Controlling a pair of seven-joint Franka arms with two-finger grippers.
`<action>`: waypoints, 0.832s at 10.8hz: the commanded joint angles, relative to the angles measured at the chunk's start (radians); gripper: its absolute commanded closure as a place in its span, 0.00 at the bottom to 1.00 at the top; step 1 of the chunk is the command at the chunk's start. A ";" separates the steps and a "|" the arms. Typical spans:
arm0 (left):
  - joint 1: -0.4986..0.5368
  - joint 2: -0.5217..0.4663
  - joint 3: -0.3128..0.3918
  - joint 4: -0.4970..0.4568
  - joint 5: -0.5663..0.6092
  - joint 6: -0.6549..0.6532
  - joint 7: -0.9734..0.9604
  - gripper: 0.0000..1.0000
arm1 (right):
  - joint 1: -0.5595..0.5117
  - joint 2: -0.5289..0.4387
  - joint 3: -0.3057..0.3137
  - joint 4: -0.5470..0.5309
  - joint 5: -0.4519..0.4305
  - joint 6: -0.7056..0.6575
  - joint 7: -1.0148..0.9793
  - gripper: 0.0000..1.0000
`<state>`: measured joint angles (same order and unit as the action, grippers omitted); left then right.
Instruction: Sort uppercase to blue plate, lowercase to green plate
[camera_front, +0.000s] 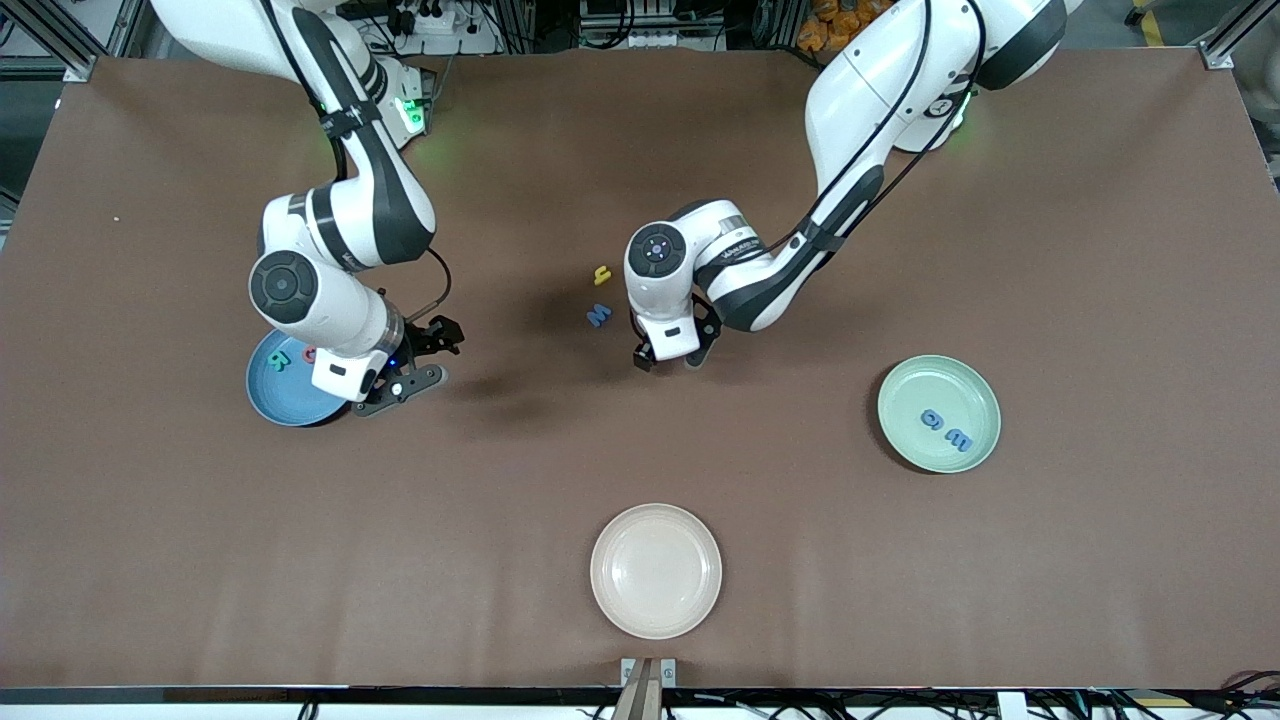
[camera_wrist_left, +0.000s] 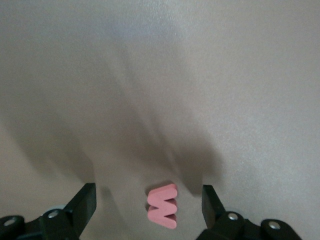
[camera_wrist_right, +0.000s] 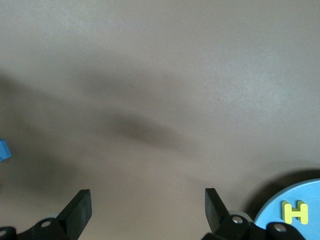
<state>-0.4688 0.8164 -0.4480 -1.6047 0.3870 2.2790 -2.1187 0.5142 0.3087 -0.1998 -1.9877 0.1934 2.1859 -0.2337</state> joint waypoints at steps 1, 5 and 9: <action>-0.016 0.009 0.009 0.011 -0.013 0.019 -0.010 0.18 | -0.019 -0.016 0.045 -0.026 -0.032 0.017 -0.013 0.00; -0.030 0.015 0.018 0.011 -0.010 0.033 -0.004 0.32 | -0.019 -0.016 0.091 -0.173 -0.069 0.278 -0.077 0.00; -0.045 0.021 0.037 0.011 -0.002 0.040 0.000 0.46 | -0.019 -0.011 0.166 -0.301 -0.069 0.585 -0.113 0.05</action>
<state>-0.4985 0.8287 -0.4278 -1.6017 0.3871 2.3133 -2.1186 0.5144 0.3179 -0.0705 -2.2346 0.1355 2.6864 -0.3281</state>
